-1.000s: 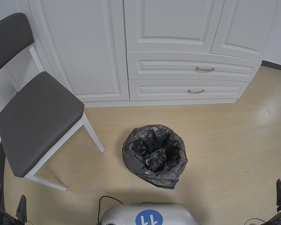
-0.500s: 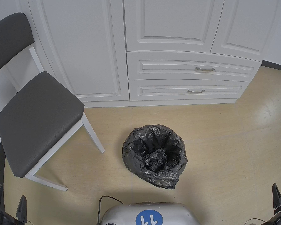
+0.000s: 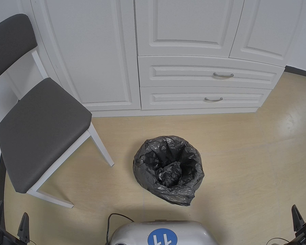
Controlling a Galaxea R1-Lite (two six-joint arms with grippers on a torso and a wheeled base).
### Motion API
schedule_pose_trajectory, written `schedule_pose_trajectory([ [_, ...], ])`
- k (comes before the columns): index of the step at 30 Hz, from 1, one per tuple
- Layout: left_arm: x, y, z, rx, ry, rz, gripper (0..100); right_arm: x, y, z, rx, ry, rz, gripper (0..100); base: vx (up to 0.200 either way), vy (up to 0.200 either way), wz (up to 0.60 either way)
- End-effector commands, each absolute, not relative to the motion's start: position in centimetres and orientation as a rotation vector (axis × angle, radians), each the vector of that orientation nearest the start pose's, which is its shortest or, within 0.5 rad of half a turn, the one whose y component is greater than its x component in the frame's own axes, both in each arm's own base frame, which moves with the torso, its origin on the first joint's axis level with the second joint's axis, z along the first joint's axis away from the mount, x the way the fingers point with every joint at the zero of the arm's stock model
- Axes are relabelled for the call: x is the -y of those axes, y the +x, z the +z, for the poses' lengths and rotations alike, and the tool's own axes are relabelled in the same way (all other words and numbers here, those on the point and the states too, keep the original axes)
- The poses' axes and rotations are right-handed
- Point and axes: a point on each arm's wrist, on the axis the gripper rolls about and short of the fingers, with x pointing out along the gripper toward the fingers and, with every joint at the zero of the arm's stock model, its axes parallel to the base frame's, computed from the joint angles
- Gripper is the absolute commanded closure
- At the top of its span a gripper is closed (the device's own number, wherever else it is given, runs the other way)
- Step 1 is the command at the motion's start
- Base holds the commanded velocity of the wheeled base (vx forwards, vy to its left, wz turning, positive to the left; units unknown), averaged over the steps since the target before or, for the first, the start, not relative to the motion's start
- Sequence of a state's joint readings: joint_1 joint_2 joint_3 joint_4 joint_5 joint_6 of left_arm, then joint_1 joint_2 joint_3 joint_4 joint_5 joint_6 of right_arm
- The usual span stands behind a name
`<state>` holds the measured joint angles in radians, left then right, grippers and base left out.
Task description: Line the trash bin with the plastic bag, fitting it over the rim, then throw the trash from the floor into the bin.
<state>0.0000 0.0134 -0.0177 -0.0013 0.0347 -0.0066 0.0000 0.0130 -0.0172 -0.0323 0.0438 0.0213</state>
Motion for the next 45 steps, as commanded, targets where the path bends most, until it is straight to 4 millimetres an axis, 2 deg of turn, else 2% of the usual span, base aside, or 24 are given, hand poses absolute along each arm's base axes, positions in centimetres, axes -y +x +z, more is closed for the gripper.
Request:
schedule_pose_trajectory([
  [1, -0.08, -2.28, 7.56, 0.002, -0.006, 0.035, 0, -0.12, -2.35, 8.09, 0.034, 0.028, 0.056, 0, 0.0, 0.0, 0.0],
  [7, -0.08, -2.28, 7.56, 0.002, -0.008, 0.035, 0, -0.28, -2.34, 8.13, 0.049, -0.069, 0.124, 0, 0.0, 0.0, 0.0],
  [12, -0.08, -2.28, 7.56, 0.002, -0.008, 0.035, 0, 0.04, -2.33, 8.16, 0.052, -0.072, -0.019, 0, 0.0, 0.0, 0.0],
  [18, -0.08, -2.28, 7.56, 0.002, -0.008, 0.035, 0, 0.1, -2.33, 8.12, 0.047, -0.016, -0.043, 0, 0.0, 0.0, 0.0],
  [26, -0.08, -2.28, 7.56, 0.002, -0.006, 0.035, 0, -0.06, -2.31, 8.22, 0.062, 0.03, 0.029, 0, 0.0, 0.0, 0.0],
  [29, -0.08, -2.28, 7.56, 0.002, -0.008, 0.035, 0, -0.25, -2.34, 8.26, 0.06, 0.067, 0.116, 0, 0.0, 0.0, 0.0],
  [34, -0.08, -2.28, 7.56, 0.002, -0.006, 0.035, 0, -0.05, -2.29, 7.93, 0.037, -0.023, 0.026, 0, 0.0, 0.0, 0.0],
  [35, -0.08, -2.28, 7.56, 0.002, -0.008, 0.035, 0, -0.01, -2.28, 7.57, -0.02, -0.005, 0.012, 0, 0.0, 0.0, 0.0],
  [45, -0.08, -2.28, 7.56, 0.002, -0.008, 0.035, 0, -0.01, -2.28, 7.59, 0.0, 0.008, 0.009, 0, 0.0, 0.0, 0.0],
])
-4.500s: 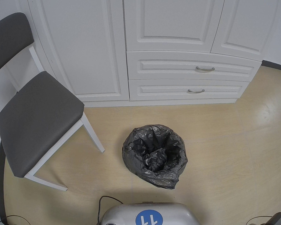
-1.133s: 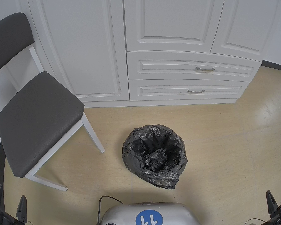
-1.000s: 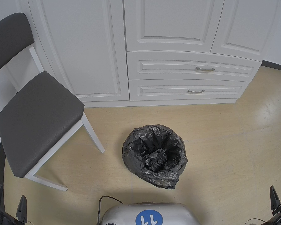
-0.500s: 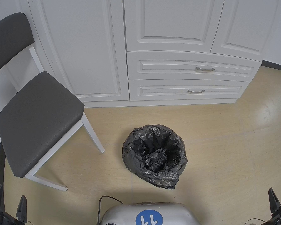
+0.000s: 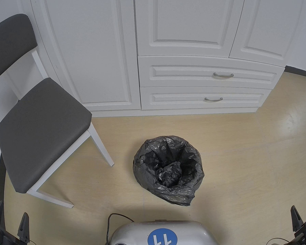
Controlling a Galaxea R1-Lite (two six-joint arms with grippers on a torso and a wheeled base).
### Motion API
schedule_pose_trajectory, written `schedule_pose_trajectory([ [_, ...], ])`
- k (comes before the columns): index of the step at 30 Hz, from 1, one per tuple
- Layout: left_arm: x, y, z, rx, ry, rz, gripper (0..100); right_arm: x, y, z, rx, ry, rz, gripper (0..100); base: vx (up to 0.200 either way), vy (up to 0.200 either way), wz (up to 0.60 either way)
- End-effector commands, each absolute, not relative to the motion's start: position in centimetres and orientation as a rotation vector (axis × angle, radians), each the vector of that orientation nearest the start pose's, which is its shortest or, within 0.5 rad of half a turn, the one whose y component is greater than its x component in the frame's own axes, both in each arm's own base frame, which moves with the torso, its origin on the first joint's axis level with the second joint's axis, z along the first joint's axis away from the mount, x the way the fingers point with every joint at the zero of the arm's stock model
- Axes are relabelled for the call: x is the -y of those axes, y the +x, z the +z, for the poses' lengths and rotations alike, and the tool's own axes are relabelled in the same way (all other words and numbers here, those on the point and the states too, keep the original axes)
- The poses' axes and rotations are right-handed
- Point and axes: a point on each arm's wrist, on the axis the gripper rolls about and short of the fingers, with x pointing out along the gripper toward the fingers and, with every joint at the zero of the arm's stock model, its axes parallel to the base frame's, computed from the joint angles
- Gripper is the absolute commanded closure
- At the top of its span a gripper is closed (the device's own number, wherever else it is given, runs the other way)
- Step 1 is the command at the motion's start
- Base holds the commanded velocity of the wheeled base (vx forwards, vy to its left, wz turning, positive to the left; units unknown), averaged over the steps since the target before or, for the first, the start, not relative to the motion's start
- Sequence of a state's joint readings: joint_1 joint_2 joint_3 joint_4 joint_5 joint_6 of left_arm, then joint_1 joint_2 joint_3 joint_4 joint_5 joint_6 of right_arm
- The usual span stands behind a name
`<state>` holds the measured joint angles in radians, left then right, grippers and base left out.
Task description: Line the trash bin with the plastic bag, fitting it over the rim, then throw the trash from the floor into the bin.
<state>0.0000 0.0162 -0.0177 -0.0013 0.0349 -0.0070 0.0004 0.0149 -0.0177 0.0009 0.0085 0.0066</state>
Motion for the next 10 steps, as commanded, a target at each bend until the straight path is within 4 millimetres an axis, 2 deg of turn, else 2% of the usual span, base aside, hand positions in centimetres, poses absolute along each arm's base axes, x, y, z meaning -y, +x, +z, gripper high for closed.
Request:
schedule_pose_trajectory([
  [1, -0.08, -2.28, 7.56, 0.002, -0.008, 0.035, 0, -0.01, -2.27, 7.55, -0.002, 0.006, 0.009, 0, 0.0, 0.0, 0.0],
  [10, -0.08, -2.28, 7.56, 0.002, -0.008, 0.035, 0, -0.01, -2.28, 7.61, 0.002, 0.006, 0.009, 0, 0.0, 0.0, 0.0],
])
